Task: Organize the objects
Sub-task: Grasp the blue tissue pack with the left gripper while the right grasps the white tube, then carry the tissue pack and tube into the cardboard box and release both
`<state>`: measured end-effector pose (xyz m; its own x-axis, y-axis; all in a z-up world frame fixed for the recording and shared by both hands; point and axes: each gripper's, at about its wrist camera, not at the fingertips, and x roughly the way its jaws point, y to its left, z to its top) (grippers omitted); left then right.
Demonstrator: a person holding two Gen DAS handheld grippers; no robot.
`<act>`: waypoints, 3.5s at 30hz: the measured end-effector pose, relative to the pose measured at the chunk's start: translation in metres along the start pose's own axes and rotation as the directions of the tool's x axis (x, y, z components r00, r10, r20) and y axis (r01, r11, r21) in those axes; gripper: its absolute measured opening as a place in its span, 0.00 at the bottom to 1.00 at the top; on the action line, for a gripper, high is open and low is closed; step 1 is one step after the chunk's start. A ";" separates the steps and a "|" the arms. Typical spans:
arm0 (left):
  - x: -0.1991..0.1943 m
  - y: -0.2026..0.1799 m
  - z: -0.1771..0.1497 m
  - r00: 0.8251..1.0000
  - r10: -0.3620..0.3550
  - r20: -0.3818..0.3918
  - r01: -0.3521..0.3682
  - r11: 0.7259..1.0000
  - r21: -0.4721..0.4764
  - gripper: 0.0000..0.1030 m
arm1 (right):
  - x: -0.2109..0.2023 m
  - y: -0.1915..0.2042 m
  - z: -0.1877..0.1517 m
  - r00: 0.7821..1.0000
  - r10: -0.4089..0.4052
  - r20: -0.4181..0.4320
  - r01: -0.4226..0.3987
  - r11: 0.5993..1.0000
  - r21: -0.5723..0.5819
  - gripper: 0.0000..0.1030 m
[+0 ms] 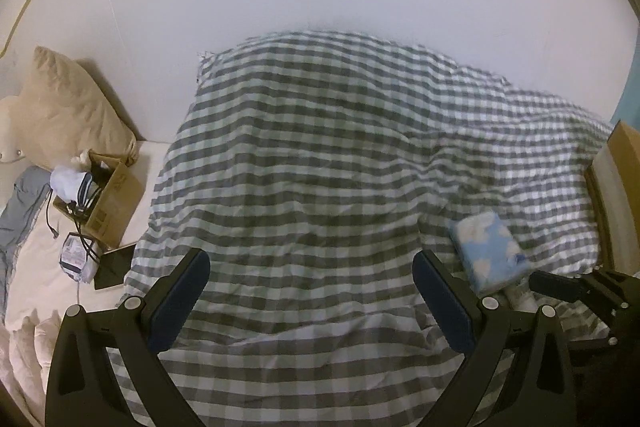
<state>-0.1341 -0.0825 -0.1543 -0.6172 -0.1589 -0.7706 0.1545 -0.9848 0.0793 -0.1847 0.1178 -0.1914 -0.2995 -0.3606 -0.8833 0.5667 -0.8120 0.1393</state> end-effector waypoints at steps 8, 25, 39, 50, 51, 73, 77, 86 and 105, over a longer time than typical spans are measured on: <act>0.014 -0.029 -0.003 0.999 -0.002 -0.033 0.005 0.995 0.095 1.00 | -0.012 -0.034 -0.007 1.000 -0.023 0.018 0.021 0.994 0.110 0.16; 0.058 -0.119 0.000 0.959 -0.205 -0.194 0.240 0.954 0.180 0.95 | -0.031 -0.084 -0.011 0.990 -0.114 0.083 0.093 0.969 0.229 0.11; 0.028 -0.071 -0.003 0.980 -0.166 -0.108 0.180 0.973 0.142 0.59 | -0.019 -0.055 -0.006 0.993 -0.065 0.094 0.055 0.993 0.106 0.19; 0.047 -0.054 -0.012 0.975 -0.153 -0.159 0.169 0.981 0.093 0.59 | 0.031 -0.032 0.006 0.998 -0.049 -0.041 0.050 0.998 0.025 0.38; 0.046 -0.055 -0.013 0.976 -0.154 -0.157 0.170 0.981 0.095 0.59 | 0.031 -0.031 0.006 0.998 -0.051 -0.040 0.052 0.998 0.023 0.37; -0.240 -0.121 0.047 0.893 -0.318 0.317 0.251 0.939 0.235 0.59 | -0.321 -0.024 -0.044 0.839 -0.247 0.485 0.312 0.948 -0.058 0.23; -0.267 -0.175 0.053 0.845 -0.414 0.339 0.319 0.899 0.301 0.59 | -0.374 -0.054 -0.061 0.784 -0.293 0.548 0.358 0.934 -0.014 0.23; -0.246 -0.277 0.066 0.837 -0.465 0.287 0.333 0.850 0.408 0.59 | -0.377 -0.147 -0.074 0.777 -0.301 0.552 0.269 0.953 0.141 0.23; -0.096 -0.377 0.077 0.903 -0.423 0.075 0.374 0.860 0.347 0.59 | -0.265 -0.245 -0.067 0.908 -0.175 0.381 0.090 0.969 0.232 0.24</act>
<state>-0.1922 0.2991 -0.0617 -0.6808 0.2673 -0.6819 -0.3651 -0.9310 -0.0004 -0.1931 0.4432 -0.0211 -0.6635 -0.3595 -0.6561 0.3438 -0.9254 0.1594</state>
